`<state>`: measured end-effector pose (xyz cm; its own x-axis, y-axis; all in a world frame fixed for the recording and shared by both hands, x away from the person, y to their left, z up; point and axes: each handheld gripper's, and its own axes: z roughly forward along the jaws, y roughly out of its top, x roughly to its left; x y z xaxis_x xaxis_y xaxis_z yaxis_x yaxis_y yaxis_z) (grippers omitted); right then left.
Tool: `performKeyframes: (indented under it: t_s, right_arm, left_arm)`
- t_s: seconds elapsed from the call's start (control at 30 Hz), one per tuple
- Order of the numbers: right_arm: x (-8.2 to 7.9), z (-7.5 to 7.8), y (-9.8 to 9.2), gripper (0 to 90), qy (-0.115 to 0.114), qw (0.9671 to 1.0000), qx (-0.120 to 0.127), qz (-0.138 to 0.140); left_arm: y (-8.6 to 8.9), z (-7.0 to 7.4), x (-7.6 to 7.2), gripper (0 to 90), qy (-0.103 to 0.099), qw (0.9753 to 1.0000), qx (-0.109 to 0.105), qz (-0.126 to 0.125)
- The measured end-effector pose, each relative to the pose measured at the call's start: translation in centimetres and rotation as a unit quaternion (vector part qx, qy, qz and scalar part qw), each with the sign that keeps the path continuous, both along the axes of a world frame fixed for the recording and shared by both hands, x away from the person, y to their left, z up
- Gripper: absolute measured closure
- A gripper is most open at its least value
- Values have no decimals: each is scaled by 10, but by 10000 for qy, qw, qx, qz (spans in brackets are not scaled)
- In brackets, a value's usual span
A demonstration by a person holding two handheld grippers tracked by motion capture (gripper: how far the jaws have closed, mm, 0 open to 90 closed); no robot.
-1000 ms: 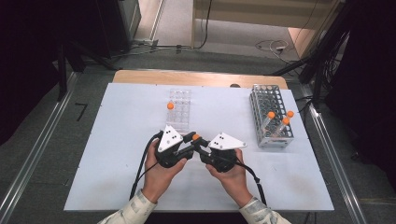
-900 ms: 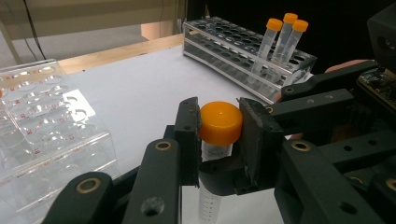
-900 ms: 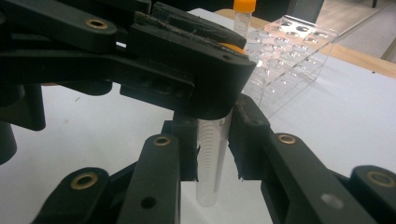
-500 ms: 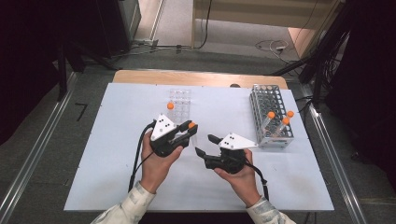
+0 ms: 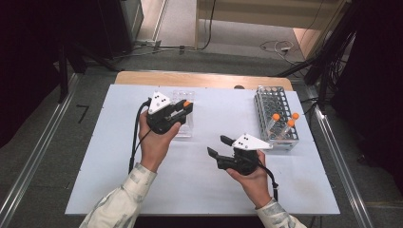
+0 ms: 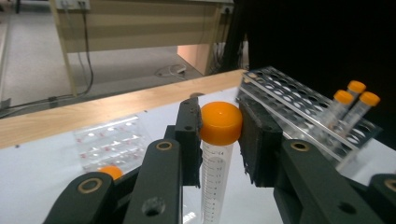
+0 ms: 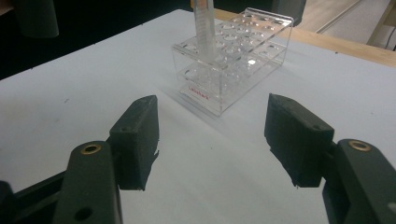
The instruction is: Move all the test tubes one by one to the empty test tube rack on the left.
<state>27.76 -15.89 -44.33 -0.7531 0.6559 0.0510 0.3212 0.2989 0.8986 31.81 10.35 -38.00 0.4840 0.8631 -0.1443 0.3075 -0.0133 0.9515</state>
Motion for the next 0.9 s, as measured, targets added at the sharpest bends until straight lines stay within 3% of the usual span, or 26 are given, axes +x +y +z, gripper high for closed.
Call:
performKeyframes:
  t_s: [0.43,0.9]
  right_arm:
    - [1,-1,1,341,39,10000,-20,-13]
    - [1,-1,0,343,66,10000,-29,-21]
  left_arm:
    - [16,-3,28,706,52,9987,-125,494]
    - [14,-12,37,705,34,9975,169,680]
